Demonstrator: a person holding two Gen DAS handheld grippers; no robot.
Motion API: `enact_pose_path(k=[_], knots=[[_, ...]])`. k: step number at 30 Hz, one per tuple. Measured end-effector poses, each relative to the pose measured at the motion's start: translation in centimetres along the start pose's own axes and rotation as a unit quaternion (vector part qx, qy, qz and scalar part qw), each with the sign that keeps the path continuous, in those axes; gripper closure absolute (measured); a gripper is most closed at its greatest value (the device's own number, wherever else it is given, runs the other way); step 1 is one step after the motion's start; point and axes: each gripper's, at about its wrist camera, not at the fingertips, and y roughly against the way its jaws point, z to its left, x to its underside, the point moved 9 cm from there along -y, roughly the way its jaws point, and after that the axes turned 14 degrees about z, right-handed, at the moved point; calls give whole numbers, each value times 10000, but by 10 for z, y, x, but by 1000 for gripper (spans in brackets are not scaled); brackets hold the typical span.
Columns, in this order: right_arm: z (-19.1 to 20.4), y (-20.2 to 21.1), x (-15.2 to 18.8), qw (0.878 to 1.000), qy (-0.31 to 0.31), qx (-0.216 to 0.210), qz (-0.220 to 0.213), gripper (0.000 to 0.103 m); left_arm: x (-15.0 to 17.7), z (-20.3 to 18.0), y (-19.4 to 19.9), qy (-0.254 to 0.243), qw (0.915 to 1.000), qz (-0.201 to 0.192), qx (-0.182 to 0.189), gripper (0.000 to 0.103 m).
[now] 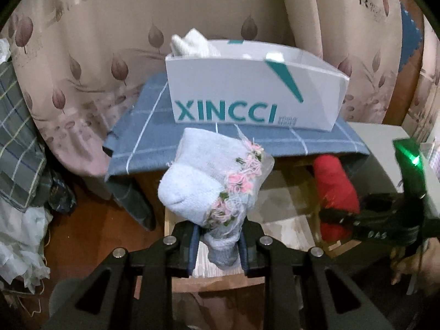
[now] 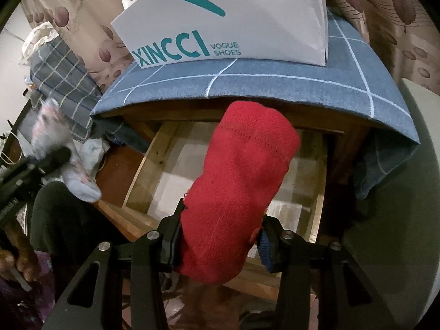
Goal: Take underwear out of drawer
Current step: 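Lift the floral sock out of the drawer with the left gripper, then lower the floral sock into the white box and open the left gripper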
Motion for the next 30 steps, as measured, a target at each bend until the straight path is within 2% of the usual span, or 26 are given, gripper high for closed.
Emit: enact_pose_path(k=[7, 13, 21, 30], knots=[[4, -3, 1, 9999, 88, 74, 29, 61, -11, -4, 18, -67, 9998, -178, -60, 79], [4, -2, 3, 9999, 91, 52, 12, 61, -33, -9, 36, -138, 9990, -394, -134, 79], [4, -2, 4, 10000, 92, 25, 12, 61, -97, -18, 62, -265, 9954, -873, -305, 79], [4, -2, 4, 9999, 91, -19, 37, 61, -188, -21, 64, -316, 9921, -1107, -505, 79]])
